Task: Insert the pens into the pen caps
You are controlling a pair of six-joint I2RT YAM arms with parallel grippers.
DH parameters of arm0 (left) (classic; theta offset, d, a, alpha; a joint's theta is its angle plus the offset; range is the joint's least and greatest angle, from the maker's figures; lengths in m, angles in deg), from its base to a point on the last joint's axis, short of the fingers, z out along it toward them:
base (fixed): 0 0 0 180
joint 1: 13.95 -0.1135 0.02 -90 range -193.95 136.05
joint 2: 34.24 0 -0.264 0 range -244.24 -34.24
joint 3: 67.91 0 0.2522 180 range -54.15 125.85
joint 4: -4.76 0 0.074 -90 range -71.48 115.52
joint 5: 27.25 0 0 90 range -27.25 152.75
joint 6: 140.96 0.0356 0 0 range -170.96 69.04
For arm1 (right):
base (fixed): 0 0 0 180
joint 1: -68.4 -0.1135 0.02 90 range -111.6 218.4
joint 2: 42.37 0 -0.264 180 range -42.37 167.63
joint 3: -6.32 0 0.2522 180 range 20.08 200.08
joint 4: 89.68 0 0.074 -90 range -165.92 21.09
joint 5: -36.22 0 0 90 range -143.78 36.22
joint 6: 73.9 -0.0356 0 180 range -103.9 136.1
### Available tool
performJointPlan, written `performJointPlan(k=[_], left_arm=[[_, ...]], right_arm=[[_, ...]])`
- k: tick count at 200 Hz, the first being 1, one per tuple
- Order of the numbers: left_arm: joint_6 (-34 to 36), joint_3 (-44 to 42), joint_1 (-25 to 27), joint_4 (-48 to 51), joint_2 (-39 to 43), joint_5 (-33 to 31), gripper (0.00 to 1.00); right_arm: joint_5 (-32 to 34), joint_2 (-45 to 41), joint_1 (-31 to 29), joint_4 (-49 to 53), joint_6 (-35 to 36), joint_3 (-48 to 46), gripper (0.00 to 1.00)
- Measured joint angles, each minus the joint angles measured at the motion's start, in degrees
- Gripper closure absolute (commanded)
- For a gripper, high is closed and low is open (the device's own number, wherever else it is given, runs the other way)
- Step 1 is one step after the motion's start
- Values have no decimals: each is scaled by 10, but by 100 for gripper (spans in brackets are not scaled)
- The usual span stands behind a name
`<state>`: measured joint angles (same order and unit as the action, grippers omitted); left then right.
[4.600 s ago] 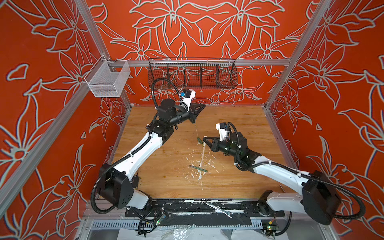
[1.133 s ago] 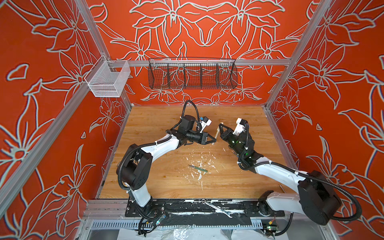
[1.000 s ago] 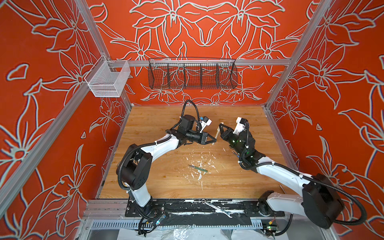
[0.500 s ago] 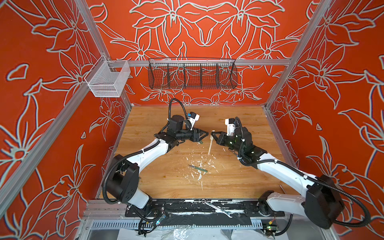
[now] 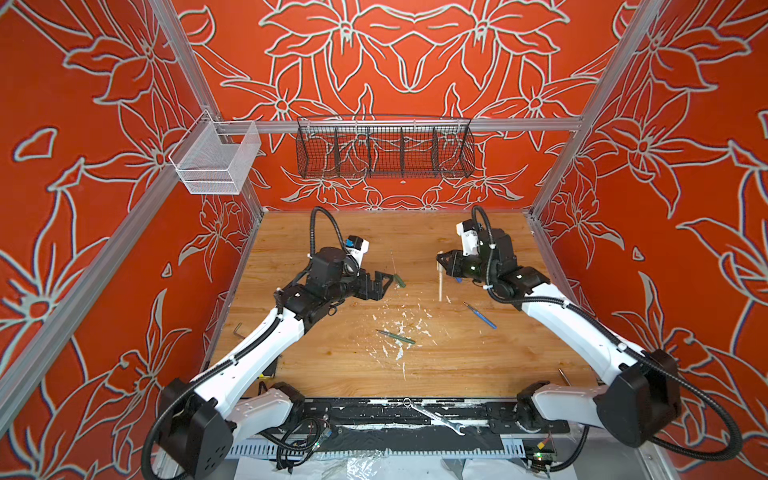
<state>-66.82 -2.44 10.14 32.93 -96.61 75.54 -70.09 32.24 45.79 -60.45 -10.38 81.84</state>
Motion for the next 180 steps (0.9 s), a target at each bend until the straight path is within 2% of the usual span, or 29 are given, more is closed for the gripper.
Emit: performJointPlan(k=[28, 53, 112, 180], left_arm=[[-1, -23, -20, 57, 59, -82, 3], [-9, -40, -21, 80, 92, -118, 3], [-21, -51, -22, 101, 123, -122, 3], [-31, -63, -23, 107, 121, -111, 3]], right_arm=[[11, 33, 50, 76, 59, 49, 100], [19, 77, 103, 127, 106, 82, 100], [30, 198, 195, 184, 181, 131, 100], [41, 337, 242, 212, 244, 193, 100]])
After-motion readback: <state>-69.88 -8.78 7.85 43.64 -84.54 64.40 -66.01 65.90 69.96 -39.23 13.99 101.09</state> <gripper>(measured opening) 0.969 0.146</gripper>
